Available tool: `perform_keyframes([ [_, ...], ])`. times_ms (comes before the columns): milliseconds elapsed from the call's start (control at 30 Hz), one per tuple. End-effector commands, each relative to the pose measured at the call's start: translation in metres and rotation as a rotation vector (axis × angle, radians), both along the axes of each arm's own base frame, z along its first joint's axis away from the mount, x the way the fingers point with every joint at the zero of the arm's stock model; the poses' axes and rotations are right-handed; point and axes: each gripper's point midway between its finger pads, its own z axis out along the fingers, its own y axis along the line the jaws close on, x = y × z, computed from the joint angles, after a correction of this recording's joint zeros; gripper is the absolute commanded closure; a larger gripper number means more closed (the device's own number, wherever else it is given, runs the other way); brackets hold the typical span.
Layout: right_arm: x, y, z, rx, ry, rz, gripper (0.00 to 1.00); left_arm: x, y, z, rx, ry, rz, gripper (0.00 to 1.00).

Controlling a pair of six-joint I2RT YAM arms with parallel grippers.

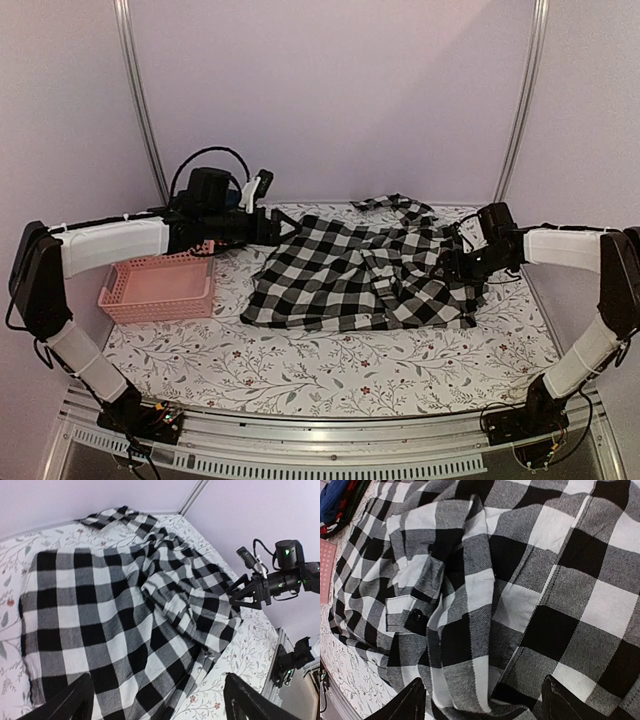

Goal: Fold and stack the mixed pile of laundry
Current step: Adjust the flattened shirt at the center of the board, then pick up the flattened shirt from the center of the board.

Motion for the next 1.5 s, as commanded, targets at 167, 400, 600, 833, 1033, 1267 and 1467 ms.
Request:
perform_keyframes([
  [167, 0.003, 0.026, -0.038, 0.062, 0.132, 0.111, 0.53, -0.066, 0.047, -0.127, 0.375, 0.243, 0.002, 0.11],
  [400, -0.002, 0.013, 0.029, 0.084, -0.036, 0.062, 1.00, -0.108, 0.057, -0.154, 0.637, 0.162, -0.047, 0.23],
  [600, -0.001, -0.021, 0.071, 0.084, -0.148, -0.031, 1.00, -0.112, 0.057, -0.164, 0.715, 0.092, -0.098, 0.30],
  [833, -0.003, -0.024, 0.070, 0.076, -0.143, -0.038, 1.00, -0.101, 0.046, -0.168, 0.713, -0.017, -0.142, 0.29],
  [1033, -0.005, -0.023, 0.073, 0.083, -0.147, -0.034, 1.00, -0.088, 0.040, -0.172, 0.730, -0.084, -0.148, 0.24],
  [1267, -0.011, -0.022, 0.065, 0.091, -0.123, -0.033, 1.00, -0.109, 0.014, -0.176, 0.624, -0.036, -0.331, 0.55],
  [1467, -0.007, -0.026, 0.082, 0.087, -0.174, -0.056, 1.00, -0.092, 0.030, -0.167, 0.702, -0.016, -0.204, 1.00],
])
